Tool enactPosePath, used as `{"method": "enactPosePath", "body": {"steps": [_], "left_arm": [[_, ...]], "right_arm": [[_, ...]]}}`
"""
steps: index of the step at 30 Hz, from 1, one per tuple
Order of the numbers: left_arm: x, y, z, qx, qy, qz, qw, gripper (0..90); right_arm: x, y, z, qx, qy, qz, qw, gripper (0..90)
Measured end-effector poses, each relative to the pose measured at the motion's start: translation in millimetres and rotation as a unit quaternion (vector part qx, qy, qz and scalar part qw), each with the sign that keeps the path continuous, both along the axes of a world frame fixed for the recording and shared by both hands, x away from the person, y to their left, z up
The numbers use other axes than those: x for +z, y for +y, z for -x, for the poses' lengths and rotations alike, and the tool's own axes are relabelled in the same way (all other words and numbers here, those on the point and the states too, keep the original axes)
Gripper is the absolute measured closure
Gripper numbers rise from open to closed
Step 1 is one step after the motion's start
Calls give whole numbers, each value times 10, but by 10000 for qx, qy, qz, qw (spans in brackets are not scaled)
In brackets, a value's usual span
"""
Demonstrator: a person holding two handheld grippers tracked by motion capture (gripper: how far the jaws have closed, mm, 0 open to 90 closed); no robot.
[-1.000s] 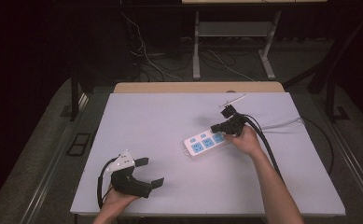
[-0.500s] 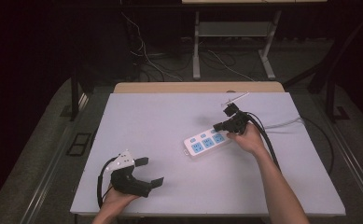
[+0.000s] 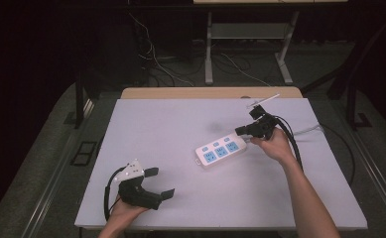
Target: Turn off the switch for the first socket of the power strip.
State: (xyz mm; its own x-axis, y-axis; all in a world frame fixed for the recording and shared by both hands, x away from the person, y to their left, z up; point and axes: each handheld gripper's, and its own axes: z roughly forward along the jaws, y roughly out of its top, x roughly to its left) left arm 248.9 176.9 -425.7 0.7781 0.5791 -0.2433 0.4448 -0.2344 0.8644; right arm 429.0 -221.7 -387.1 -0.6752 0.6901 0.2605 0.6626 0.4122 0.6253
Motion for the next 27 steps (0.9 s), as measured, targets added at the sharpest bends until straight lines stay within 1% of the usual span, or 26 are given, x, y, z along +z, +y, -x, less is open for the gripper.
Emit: {"method": "enactPosePath", "body": {"steps": [5,11,15,20,23,24,26,27], "left_arm": [[-1,-2,0,-9,-3,-4,10000,5],[2,-11,2,-16,-15,1,10000,5],[3,-15,3,-22,-16,5,10000,5],[6,-14,5,-23,-22,16,10000,5],[7,-15,6,-26,-20,19,10000,5],[7,-16,6,-25,-21,20,10000,5],[6,-20,7,-21,-16,21,10000,5],[5,-19,5,-28,-19,1,10000,5]], "right_arm": [[92,-51,70,-16,-83,1,10000,900],[211,-120,164,-61,-184,-95,9998,894],[277,-158,235,-160,-237,-160,9995,761],[308,-224,324,-381,-265,-166,9988,546],[322,-256,383,-513,-296,-147,9981,374],[328,-268,403,-573,-306,-160,9978,301],[331,-299,444,-616,-292,-242,9974,117],[331,-314,465,-628,-264,-280,9973,68]]}}
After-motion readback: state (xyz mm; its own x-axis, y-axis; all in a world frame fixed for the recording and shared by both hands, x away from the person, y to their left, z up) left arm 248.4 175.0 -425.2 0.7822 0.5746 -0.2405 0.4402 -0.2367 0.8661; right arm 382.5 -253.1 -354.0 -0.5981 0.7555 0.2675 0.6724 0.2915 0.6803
